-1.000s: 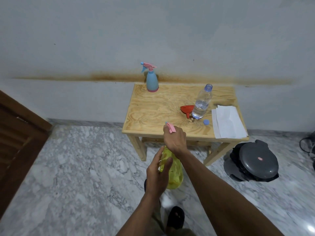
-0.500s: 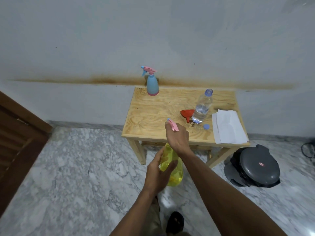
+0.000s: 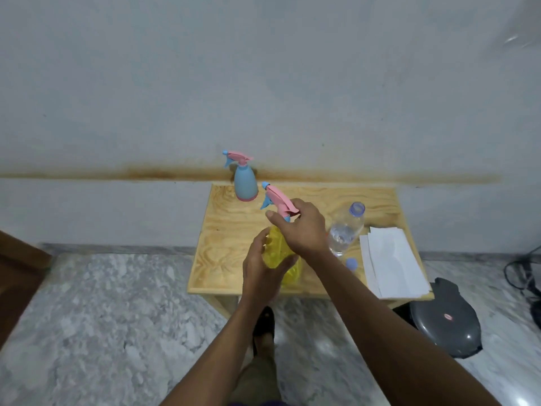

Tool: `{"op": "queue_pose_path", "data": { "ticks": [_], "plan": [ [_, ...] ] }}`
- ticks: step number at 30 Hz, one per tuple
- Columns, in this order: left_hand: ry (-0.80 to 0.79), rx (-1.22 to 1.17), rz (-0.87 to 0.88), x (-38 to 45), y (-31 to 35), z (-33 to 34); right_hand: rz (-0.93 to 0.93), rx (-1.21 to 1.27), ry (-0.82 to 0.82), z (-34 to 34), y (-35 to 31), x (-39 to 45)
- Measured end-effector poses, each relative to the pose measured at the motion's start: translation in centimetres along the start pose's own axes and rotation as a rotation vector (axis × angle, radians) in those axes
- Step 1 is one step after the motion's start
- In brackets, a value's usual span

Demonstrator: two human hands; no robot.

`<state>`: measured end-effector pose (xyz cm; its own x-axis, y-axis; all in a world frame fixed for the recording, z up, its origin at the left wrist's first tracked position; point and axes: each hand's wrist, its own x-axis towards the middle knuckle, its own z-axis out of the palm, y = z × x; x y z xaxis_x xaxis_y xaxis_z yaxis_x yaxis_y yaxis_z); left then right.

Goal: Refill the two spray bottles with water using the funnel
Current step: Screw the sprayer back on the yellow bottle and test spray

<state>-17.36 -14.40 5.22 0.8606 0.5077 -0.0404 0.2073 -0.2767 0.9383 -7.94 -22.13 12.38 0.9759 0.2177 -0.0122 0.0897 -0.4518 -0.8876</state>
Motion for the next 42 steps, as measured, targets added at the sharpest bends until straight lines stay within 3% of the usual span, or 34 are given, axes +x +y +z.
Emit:
{"op": "queue_pose_path", "data": {
  "ticks": [3,8,19,42],
  "plan": [
    [-0.006,0.059,0.07,5.6,0.3,0.8,0.009,0.02,0.041,0.5,-0.5,4.9],
    [-0.074,0.049,-0.037,14.6,0.5,2.0,-0.041,-0.122,0.032,1.4,-0.8,12.2],
    [-0.112,0.091,-0.097,26.6,-1.2,5.9,0.093,-0.133,0.034,3.8,2.6,22.0],
    [-0.157,0.246,-0.111,30.7,-3.8,7.8,0.14,-0.128,0.038,5.0,5.3,26.1]
  ]
}}
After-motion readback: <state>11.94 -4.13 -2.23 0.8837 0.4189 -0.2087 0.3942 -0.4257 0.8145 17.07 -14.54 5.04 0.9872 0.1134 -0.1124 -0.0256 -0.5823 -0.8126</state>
